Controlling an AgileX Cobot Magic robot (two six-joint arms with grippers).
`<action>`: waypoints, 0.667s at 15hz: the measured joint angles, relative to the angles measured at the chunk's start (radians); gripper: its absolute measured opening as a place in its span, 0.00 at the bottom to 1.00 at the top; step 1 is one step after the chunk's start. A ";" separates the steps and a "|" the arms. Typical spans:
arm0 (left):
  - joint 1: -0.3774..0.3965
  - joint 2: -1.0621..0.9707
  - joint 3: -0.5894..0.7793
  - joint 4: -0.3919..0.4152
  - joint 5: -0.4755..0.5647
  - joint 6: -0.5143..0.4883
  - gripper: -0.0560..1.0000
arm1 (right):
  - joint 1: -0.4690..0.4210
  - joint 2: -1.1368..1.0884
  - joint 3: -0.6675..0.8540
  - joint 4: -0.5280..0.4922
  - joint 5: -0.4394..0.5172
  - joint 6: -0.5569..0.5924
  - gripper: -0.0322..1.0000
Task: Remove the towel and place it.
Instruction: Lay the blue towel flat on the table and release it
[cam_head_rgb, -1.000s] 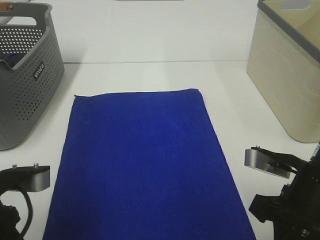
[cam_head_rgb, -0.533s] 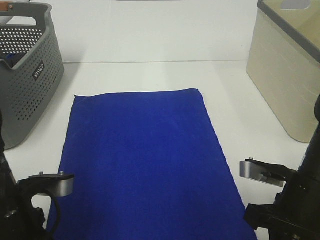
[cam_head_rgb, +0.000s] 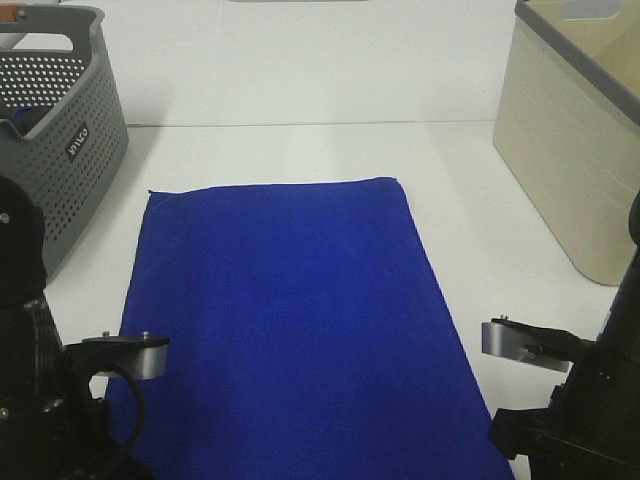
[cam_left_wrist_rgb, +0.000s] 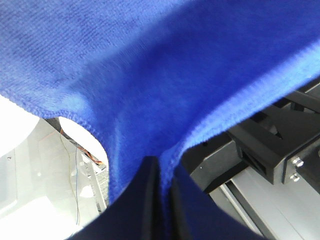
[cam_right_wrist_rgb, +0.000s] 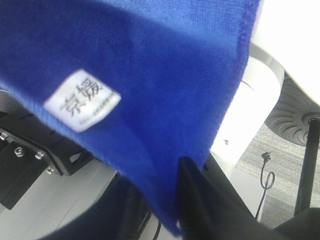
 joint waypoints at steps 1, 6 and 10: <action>0.000 0.001 0.000 -0.007 0.001 0.000 0.16 | 0.000 0.000 0.000 0.000 0.000 0.000 0.34; -0.081 0.001 -0.001 -0.038 0.020 0.000 0.67 | 0.000 0.000 0.000 0.002 0.005 0.004 0.61; -0.090 0.001 -0.092 -0.017 0.078 0.000 0.70 | 0.000 -0.029 -0.092 -0.013 0.048 0.004 0.63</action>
